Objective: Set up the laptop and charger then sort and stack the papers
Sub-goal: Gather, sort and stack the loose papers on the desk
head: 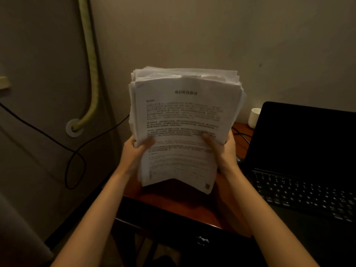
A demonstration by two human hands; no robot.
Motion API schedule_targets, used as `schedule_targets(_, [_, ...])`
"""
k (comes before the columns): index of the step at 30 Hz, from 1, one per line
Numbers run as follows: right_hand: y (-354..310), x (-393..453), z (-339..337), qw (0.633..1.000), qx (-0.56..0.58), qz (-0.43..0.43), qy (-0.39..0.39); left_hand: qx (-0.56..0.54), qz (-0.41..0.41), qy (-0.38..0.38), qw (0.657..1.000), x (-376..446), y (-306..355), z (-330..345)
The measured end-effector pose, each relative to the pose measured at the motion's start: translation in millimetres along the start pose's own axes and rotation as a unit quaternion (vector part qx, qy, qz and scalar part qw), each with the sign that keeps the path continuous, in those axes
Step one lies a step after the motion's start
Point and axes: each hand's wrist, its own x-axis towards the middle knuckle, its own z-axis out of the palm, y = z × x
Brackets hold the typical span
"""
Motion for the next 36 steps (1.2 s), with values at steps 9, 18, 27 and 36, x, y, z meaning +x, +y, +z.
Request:
schedule_targets(9, [-10,8,-12,0.993,0.015,-0.022,-0.112,-0.025,0.08,-0.055,0.995,11,28,15])
schedule_targets(18, [-1,4,3,0.999,-0.035,0.002,0.012,0.02,0.104,0.044,0.993,9,24,16])
schedule_targets(27, [-29,2,12,0.998,-0.057,-0.023,-0.008,-0.083,0.044,0.071,0.993,6,38,21])
schedule_targets(36, [-80,26,21,0.953,-0.297,-0.052,-0.04,-0.199,-0.082,0.033,0.976,-2,36,11])
